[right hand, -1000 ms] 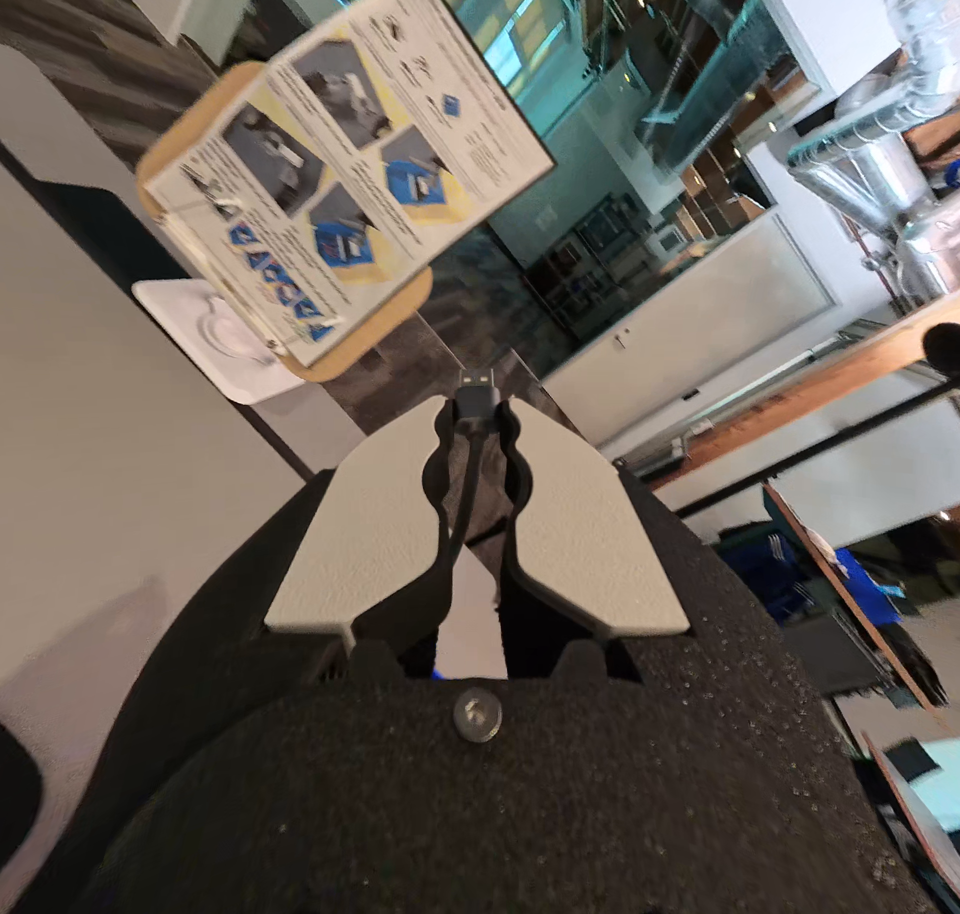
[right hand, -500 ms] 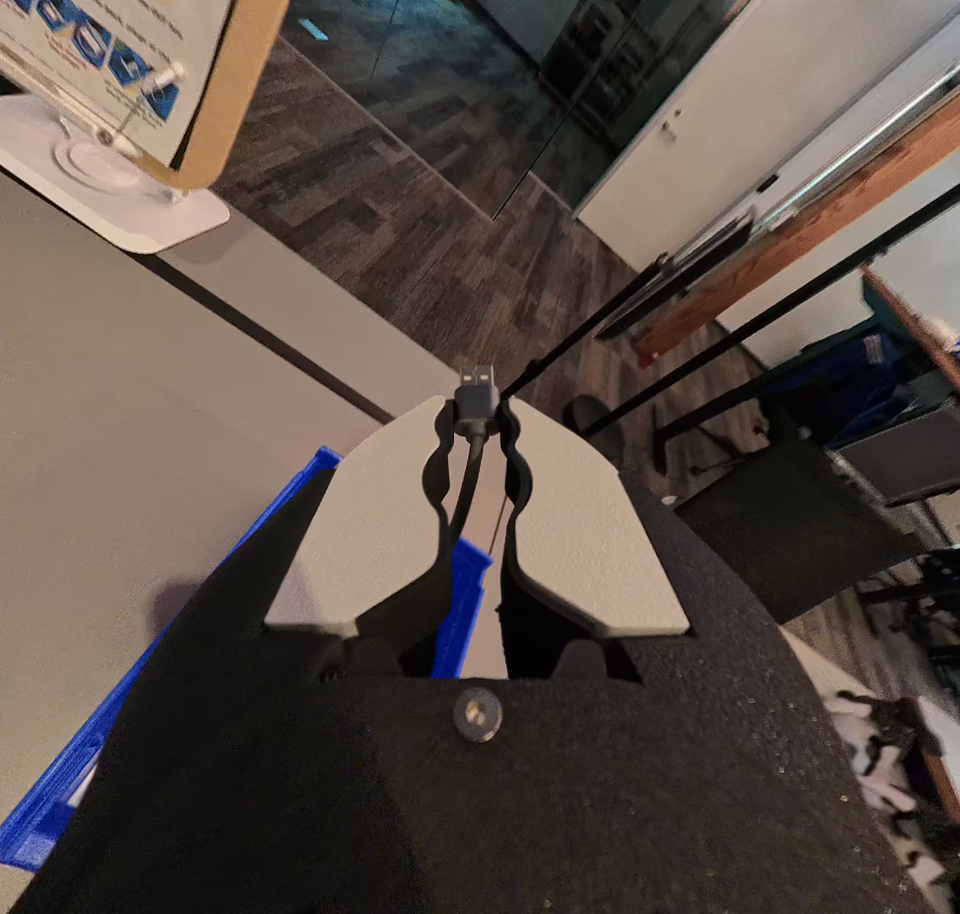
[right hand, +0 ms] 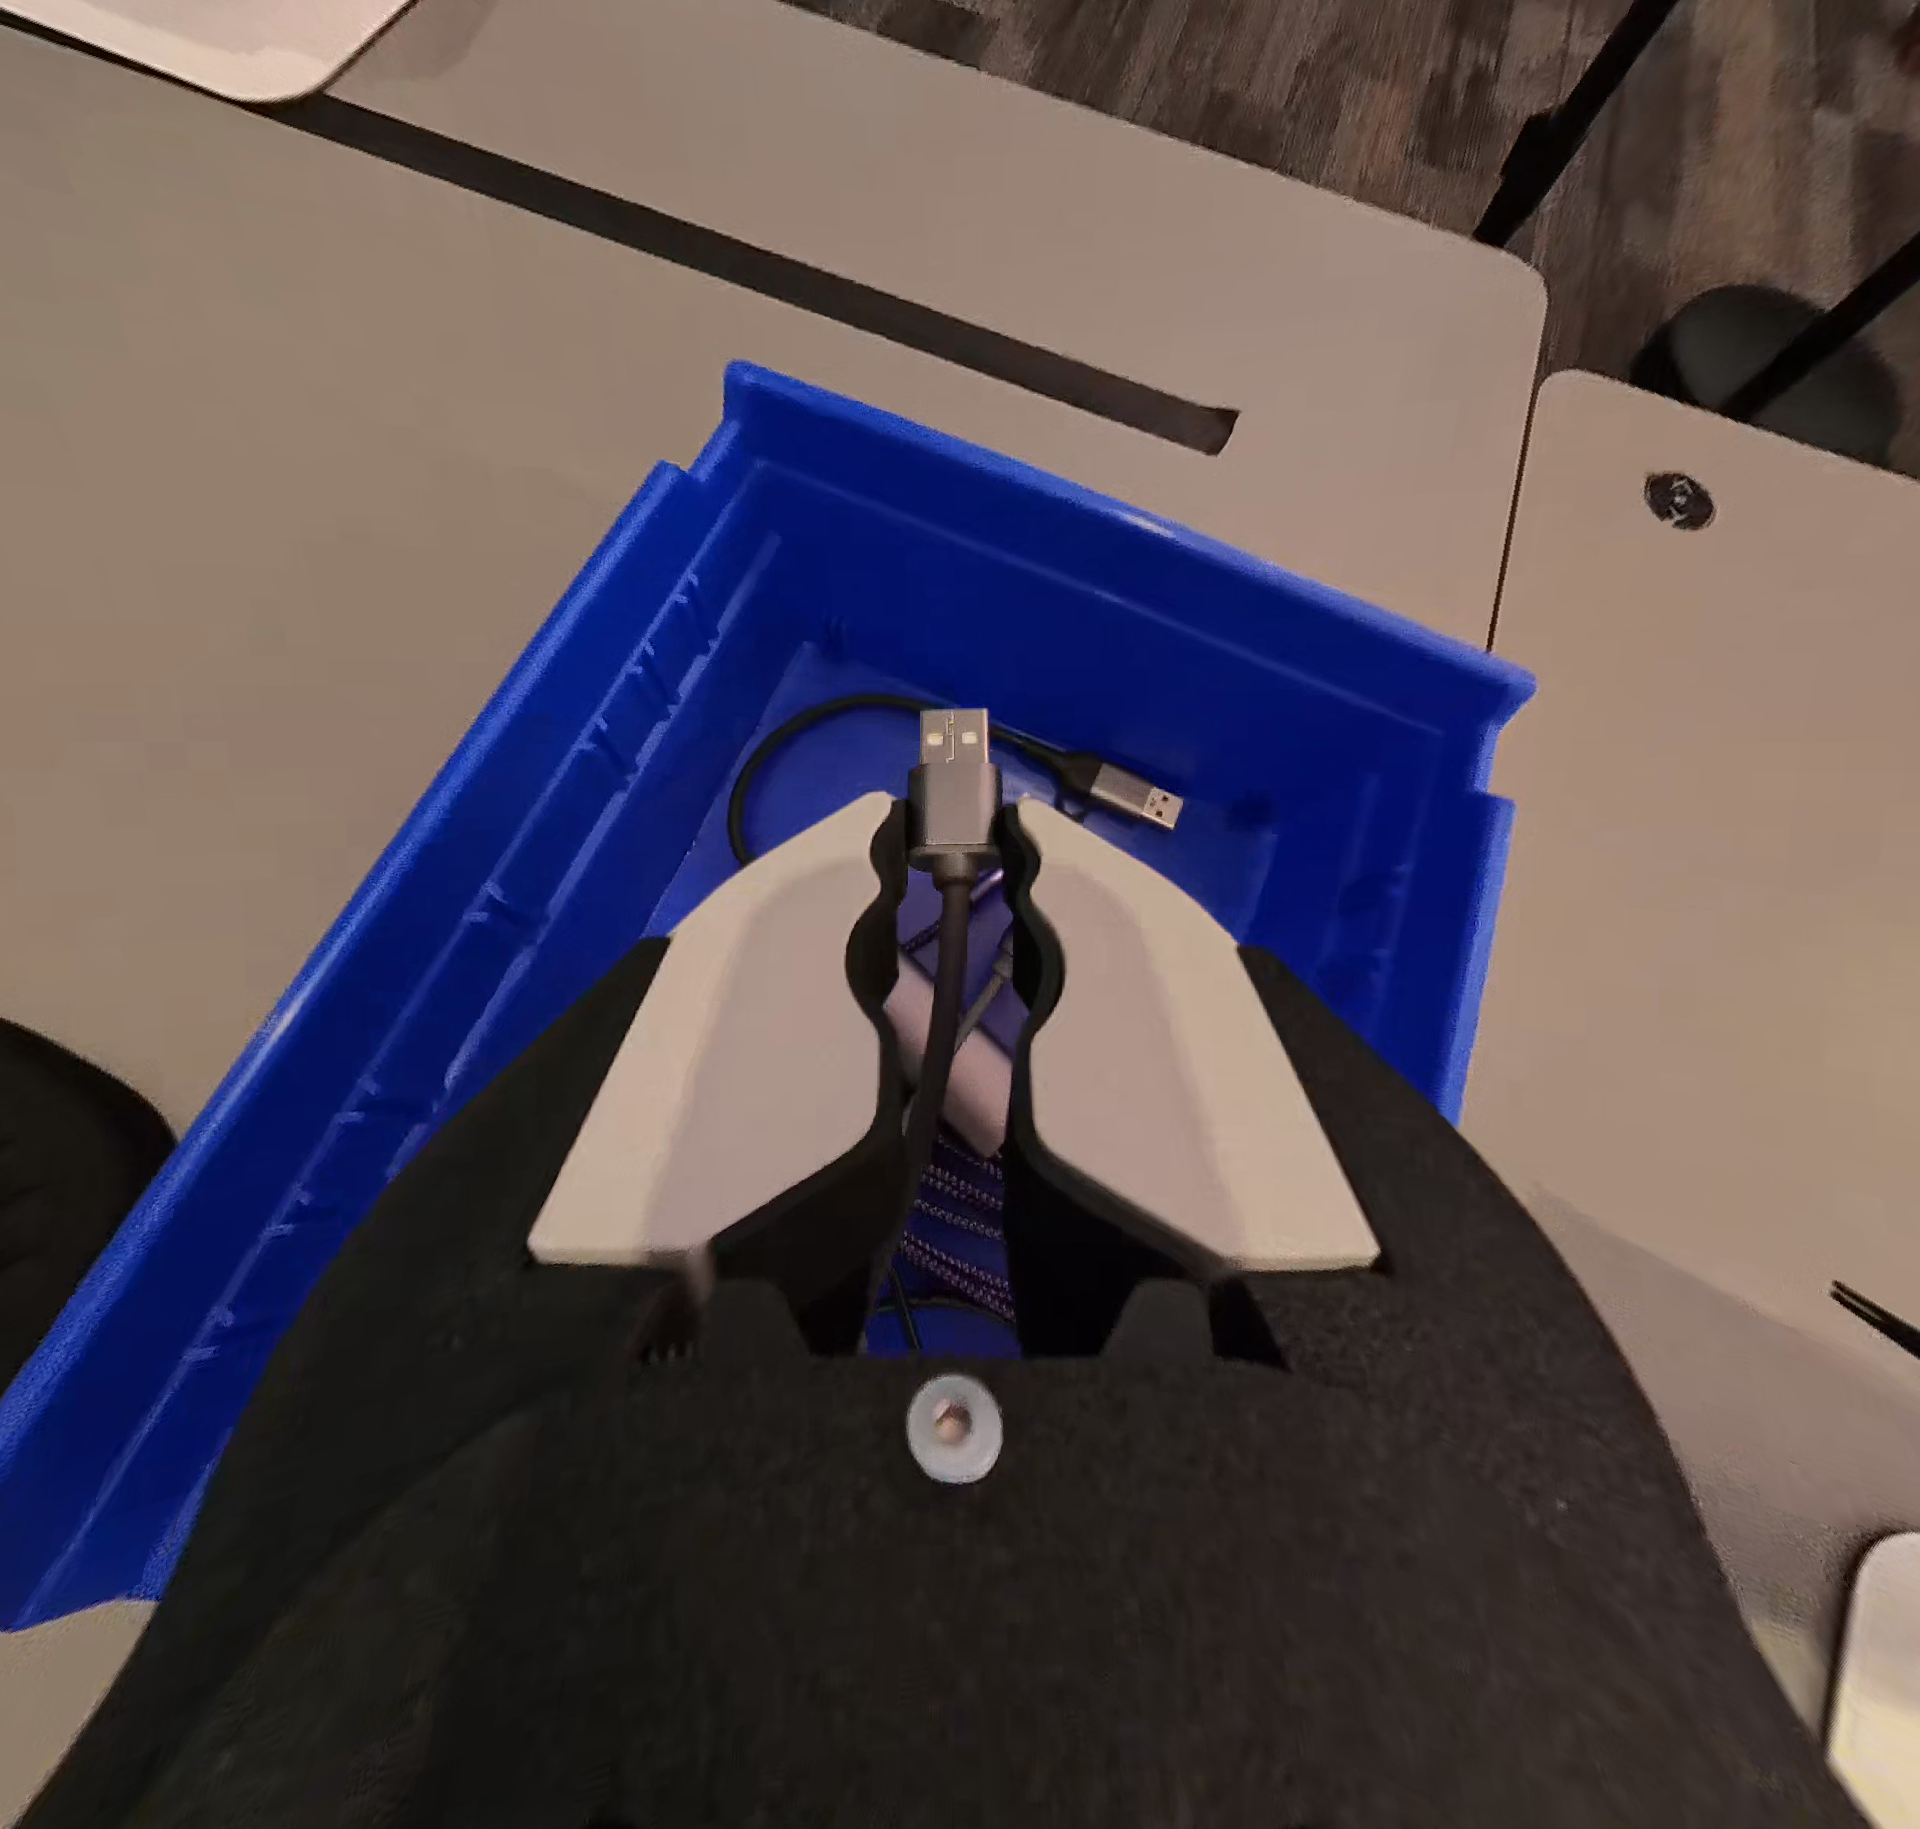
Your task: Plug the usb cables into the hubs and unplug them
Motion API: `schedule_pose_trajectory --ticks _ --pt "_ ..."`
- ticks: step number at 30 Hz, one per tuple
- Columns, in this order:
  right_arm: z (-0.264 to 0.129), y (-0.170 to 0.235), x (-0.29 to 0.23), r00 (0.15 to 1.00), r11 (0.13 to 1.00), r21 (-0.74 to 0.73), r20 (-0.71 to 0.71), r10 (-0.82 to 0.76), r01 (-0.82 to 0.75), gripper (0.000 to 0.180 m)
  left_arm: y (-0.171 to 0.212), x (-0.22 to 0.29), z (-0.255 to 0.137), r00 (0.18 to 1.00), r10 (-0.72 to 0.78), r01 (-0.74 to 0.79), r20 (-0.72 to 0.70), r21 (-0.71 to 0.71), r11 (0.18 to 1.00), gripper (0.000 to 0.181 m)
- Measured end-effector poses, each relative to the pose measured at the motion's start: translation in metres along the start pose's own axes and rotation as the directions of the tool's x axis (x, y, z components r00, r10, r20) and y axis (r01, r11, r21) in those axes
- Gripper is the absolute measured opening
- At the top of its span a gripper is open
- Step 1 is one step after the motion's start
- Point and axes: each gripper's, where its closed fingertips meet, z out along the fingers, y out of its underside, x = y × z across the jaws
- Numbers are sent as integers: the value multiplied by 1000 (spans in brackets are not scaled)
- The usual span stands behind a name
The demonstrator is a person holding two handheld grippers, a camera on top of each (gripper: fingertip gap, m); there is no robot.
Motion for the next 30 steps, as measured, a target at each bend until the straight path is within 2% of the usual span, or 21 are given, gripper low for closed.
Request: schedule_pose_trajectory --ticks 3,11,13,16,18,20,23,27,30 --pt "-2 1 5 1000 1000 25 -16 -2 2 17 -1 1 0 1000 0 0 -3 4 1000 33" --pt "-34 -47 5 997 990 124 -53 -62 69 32 -3 2 -1 1000 -18 19 -16 9 1000 33" --pt "-47 -75 -23 992 974 193 14 -122 117 30 -3 5 0 999 -32 32 -36 9 999 33" --pt "-63 -119 -108 932 924 288 188 -311 250 31 -2 12 2 993 -76 76 -93 7 997 33" --pt "-72 -138 -183 826 857 357 294 -481 372 31 0 14 3 991 -86 86 -105 -5 996 33" --pt "-82 -145 -263 661 780 433 424 -619 452 31 4 18 5 988 -89 86 -123 -25 996 33" --pt "-90 -143 -360 408 678 524 545 -732 516 32 7 26 6 979 -106 100 -175 -44 994 33" --pt "-75 -136 -438 177 510 582 532 -828 633 36 9 39 8 959 -130 118 -253 -63 991 33" --pt "-61 -129 -472 73 436 591 537 -841 679 40 9 42 8 953 -138 125 -270 -66 990 33"
